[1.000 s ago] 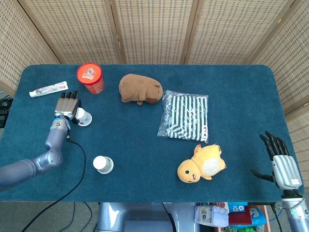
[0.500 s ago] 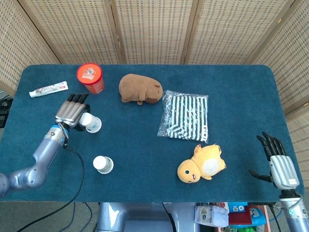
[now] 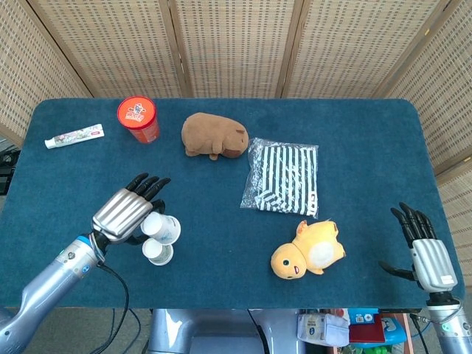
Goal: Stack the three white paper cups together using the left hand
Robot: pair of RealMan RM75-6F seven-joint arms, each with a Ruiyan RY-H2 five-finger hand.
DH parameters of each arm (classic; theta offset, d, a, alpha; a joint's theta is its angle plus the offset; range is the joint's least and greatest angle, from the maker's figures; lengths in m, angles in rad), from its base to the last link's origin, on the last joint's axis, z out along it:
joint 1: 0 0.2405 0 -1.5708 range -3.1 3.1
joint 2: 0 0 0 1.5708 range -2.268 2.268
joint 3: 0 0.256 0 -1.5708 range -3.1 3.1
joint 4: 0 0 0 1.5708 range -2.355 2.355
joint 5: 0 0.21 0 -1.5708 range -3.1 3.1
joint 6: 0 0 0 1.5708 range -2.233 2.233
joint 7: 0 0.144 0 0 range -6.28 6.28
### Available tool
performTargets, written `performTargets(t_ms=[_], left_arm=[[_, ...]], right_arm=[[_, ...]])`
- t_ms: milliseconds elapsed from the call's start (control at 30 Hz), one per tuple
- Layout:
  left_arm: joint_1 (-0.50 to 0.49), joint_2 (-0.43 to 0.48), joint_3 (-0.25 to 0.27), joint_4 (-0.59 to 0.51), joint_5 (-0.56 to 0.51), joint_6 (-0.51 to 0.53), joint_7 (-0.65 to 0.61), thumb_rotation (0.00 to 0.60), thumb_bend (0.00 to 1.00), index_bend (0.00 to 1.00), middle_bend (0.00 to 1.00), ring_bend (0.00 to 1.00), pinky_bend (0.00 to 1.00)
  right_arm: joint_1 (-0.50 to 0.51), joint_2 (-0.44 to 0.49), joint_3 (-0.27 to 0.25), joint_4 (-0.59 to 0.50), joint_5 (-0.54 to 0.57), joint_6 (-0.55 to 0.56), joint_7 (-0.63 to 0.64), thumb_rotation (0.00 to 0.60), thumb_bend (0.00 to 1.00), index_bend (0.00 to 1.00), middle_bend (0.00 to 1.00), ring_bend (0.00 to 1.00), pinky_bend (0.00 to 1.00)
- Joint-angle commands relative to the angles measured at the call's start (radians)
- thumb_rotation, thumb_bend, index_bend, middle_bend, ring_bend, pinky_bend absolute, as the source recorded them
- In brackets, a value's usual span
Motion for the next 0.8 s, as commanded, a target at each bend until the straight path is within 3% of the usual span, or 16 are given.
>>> performTargets(t_ms=[33, 300, 800], left_arm=[[0.038, 0.029, 0.044, -0.018, 0.058, -0.009, -0.005, 0.600, 0.24, 0.39, 0.00, 0.00, 0.00], [0.073, 0.024, 0.072, 0.018, 0.104, -0.007, -0.009, 0.600, 0.24, 0.39, 0.00, 0.00, 0.00], [0.049, -0.055, 0.083, 0.049, 0.045, -0.015, 0.079, 0.600, 0.24, 0.39, 0.00, 0.00, 0.00]], right_arm=[[0.000, 0.000, 0.000, 0.000, 0.002, -0.001, 0.001, 0.600, 0.05, 0.00, 0.00, 0.00, 0.00], [0.001, -0.001, -0.001, -0.001, -0.001, -0.002, -0.004, 0.600, 0.05, 0.00, 0.00, 0.00, 0.00], [-0.003, 0.002, 0.001, -0.005, -0.002, 0.008, 0.000, 0.600, 0.05, 0.00, 0.00, 0.00, 0.00]])
